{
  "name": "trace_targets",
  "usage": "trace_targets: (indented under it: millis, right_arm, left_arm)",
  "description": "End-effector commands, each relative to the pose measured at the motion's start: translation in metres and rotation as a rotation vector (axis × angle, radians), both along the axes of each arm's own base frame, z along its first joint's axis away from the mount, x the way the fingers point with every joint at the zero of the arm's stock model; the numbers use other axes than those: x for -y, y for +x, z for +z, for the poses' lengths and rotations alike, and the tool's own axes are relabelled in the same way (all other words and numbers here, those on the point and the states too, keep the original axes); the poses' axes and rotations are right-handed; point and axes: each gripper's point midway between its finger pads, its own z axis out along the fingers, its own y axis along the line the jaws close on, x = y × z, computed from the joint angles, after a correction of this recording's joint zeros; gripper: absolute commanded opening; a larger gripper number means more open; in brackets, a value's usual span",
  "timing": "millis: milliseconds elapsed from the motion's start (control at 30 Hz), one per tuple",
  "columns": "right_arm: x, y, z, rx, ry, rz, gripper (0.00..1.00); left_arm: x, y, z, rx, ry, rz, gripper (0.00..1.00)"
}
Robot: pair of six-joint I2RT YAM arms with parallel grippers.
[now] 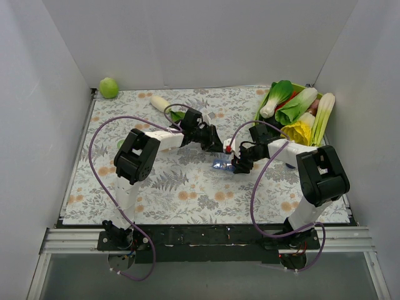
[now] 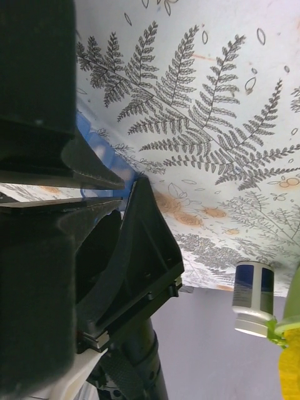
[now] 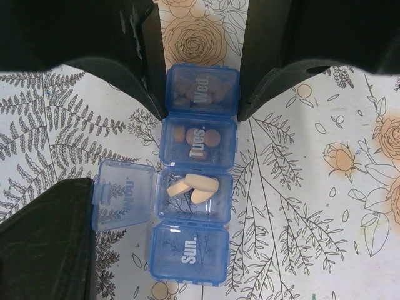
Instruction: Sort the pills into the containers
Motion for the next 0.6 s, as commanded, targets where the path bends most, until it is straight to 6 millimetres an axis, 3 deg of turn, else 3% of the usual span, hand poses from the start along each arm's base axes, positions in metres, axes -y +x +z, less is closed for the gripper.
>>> trace_targets:
  millis: [0,233,567]
  right_arm:
    - [0.001,-0.001,-0.008,-0.019,-0.030,0.010,0.33]
    - [0.004,0.002,-0.011,-0.022,-0.045,-0.010,0.32]
    - [0.007,0.002,-0.016,-0.034,-0.067,-0.031,0.31]
  left_arm:
    - [0.004,-0.013,0.014,0.024,-0.056,-0.070,0.07]
    - [-0.001,-0.030,0.014,0.008,-0.051,-0.101,0.00]
    - [-0.001,-0.048,0.012,-0.005,-0.019,-0.128,0.00]
